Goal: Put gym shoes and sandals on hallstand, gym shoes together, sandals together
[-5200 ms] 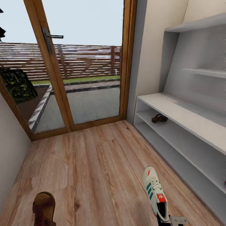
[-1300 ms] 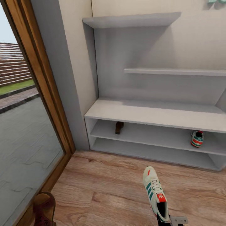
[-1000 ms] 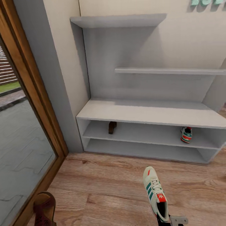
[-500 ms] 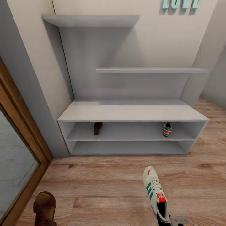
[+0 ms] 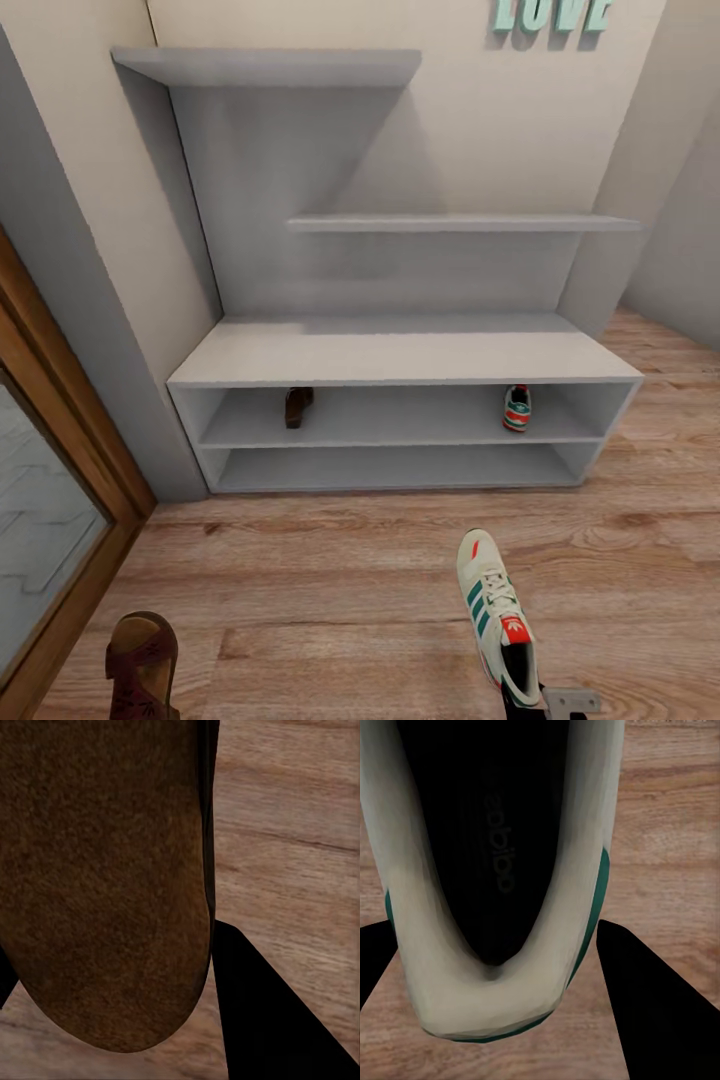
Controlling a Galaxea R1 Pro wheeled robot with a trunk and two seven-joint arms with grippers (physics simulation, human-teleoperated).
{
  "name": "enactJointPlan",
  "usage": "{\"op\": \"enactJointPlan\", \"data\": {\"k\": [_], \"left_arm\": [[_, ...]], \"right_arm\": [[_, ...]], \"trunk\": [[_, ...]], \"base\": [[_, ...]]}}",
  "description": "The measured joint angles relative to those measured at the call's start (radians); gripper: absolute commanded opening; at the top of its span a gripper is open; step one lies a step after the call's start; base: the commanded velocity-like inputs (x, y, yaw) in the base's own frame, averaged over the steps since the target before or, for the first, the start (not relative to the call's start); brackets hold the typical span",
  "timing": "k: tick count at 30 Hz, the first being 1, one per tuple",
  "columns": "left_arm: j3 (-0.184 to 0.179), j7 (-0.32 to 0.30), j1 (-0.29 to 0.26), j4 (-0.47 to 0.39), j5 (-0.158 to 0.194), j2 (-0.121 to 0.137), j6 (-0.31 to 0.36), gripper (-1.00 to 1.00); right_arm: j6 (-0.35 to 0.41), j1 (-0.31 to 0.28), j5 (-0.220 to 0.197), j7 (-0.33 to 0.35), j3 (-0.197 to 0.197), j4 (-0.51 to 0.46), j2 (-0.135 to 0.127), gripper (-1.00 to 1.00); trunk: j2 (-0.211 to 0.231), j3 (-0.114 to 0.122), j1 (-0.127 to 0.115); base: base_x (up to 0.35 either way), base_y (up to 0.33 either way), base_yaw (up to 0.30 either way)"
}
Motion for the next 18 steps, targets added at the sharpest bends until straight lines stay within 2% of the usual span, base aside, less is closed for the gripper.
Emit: {"op": "enactJointPlan", "data": {"k": [9, 11, 12, 14, 15, 16, 18], "left_arm": [[-0.011, 0.003, -0.008, -0.003, -0.011, -0.005, 0.01, -1.0], [-0.02, 0.001, -0.022, -0.007, -0.028, -0.004, 0.019, -1.0], [-0.042, 0.002, -0.054, -0.013, -0.059, -0.004, 0.04, -1.0], [-0.068, 0.002, -0.105, -0.016, -0.089, -0.006, 0.093, -1.0], [-0.076, 0.003, -0.122, -0.017, -0.098, -0.007, 0.12, -1.0], [-0.092, 0.002, -0.154, -0.017, -0.114, -0.009, 0.18, -1.0], [-0.103, 0.002, -0.19, -0.019, -0.123, -0.01, 0.249, -1.0]], "right_arm": [[0.0, 0.0, 0.0, -0.002, -0.002, -0.002, 0.002, -1.0], [0.001, 0.0, -0.001, -0.004, -0.004, 0.0, 0.001, -1.0], [0.001, 0.0, 0.0, -0.006, -0.005, -0.002, 0.0, -1.0], [0.001, 0.0, -0.001, -0.006, -0.006, -0.003, -0.003, -1.0], [0.001, 0.0, -0.002, -0.007, -0.008, -0.003, -0.007, -1.0], [0.002, 0.0, -0.007, -0.007, -0.017, -0.003, -0.018, -1.0], [0.002, 0.0, -0.013, -0.007, -0.031, -0.004, -0.034, -1.0]], "trunk": [[0.0, 0.0, 0.0], [0.0, 0.0, 0.0], [0.0, 0.0, 0.0], [0.0, 0.0, 0.0], [0.0, 0.0, 0.0], [0.0, 0.0, 0.0], [0.0, 0.0, 0.0]], "base": [[0.0, 0.0, 0.0], [0.0, 0.0, 0.0], [0.0, 0.0, 0.0], [0.0, 0.0, 0.0], [0.0, 0.0, 0.0], [0.0, 0.0, 0.0], [0.0, 0.0, 0.0]]}}
